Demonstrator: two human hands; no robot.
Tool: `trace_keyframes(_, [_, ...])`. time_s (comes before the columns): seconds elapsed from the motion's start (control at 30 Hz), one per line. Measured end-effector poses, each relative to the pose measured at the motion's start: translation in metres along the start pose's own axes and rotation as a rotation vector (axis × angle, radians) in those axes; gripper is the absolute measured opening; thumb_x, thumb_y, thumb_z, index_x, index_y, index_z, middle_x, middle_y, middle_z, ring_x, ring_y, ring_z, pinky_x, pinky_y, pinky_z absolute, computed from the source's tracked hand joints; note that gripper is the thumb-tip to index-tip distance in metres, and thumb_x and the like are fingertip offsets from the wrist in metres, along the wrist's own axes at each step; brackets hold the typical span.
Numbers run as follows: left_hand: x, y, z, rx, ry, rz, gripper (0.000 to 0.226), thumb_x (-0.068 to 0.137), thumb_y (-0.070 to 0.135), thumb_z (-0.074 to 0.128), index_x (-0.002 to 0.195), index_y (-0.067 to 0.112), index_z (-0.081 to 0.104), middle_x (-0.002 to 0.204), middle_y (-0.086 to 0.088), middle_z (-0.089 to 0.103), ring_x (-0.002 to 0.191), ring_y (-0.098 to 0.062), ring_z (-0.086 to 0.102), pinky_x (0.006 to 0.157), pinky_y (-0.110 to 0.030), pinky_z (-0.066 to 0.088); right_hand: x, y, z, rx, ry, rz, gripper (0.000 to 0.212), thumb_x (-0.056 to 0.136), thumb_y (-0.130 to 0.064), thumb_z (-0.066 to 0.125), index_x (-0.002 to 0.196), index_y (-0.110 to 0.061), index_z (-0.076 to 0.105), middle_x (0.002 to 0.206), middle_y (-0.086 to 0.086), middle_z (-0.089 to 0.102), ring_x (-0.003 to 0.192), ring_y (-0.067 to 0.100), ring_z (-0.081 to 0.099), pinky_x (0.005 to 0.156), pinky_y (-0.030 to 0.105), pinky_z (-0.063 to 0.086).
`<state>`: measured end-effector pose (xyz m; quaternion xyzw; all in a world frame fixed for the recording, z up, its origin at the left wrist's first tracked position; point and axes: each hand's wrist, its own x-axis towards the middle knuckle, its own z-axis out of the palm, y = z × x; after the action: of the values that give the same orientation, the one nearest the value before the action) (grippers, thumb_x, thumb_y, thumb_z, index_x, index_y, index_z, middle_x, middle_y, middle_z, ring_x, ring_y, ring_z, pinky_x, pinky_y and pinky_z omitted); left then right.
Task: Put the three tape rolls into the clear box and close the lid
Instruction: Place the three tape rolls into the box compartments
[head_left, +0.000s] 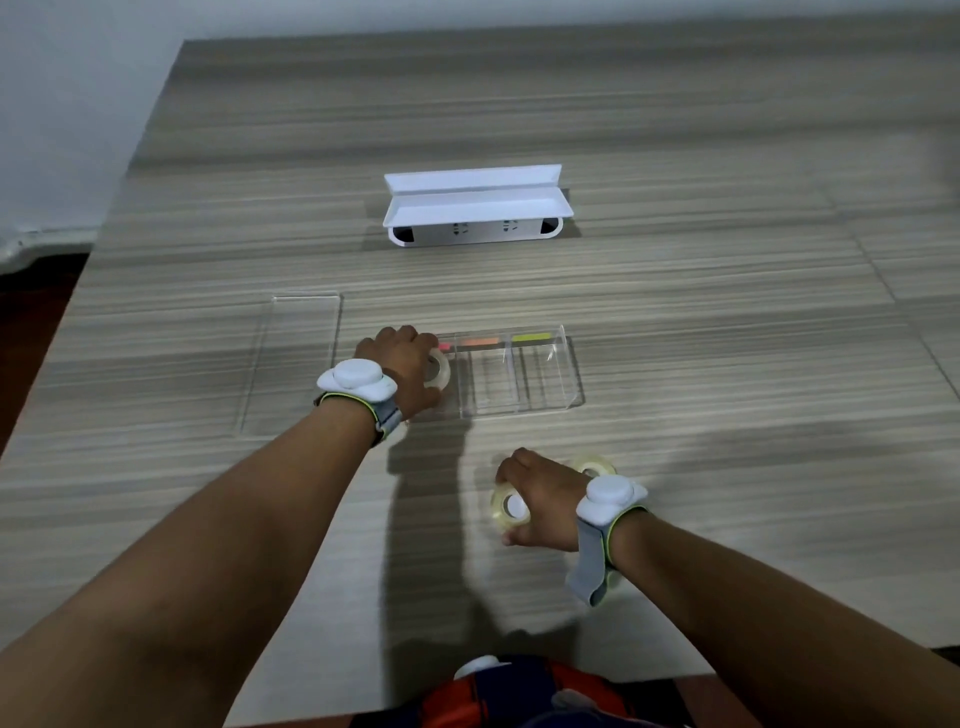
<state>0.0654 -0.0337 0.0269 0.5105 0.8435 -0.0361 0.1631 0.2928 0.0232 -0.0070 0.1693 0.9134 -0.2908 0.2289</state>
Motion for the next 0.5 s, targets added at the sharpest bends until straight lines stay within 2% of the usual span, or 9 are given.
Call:
trace_keyframes(0.13, [0.011, -0.001, 0.003, 0.137, -0.03, 0.044, 0.061, 0.078, 0.046, 0.059, 0.133, 0.021, 0.046, 0.126, -0.008, 0.056, 0.118, -0.032, 0.046, 0.095, -0.039, 0.037, 0.002, 0.001, -0.003, -0.016, -0.01, -0.017, 0.066, 0.074, -0.043, 0.07, 0.125, -0.014, 0.041, 0.127, 0.006, 0.042, 0.113, 0.026, 0.047, 0.081, 0.028, 0.036])
trace_keyframes(0.33, [0.023, 0.0, 0.005, 0.264, -0.101, 0.128, 0.053, 0.079, 0.045, 0.06, 0.125, 0.02, 0.052, 0.121, -0.006, 0.059, 0.118, -0.03, 0.044, 0.094, -0.038, 0.032, 0.004, 0.002, -0.005, -0.016, -0.023, -0.026, 0.067, 0.073, -0.044, 0.071, 0.125, -0.014, 0.041, 0.127, 0.006, 0.043, 0.113, 0.025, 0.046, 0.083, 0.03, 0.04])
trace_keyframes(0.5, [0.027, 0.0, 0.009, 0.312, -0.155, 0.134, 0.051, 0.079, 0.046, 0.061, 0.122, 0.021, 0.054, 0.119, -0.003, 0.061, 0.116, -0.028, 0.043, 0.095, -0.038, 0.03, 0.004, 0.002, -0.006, -0.019, -0.016, -0.032, 0.067, 0.073, -0.044, 0.071, 0.125, -0.014, 0.041, 0.127, 0.006, 0.043, 0.113, 0.025, 0.046, 0.079, 0.028, 0.035])
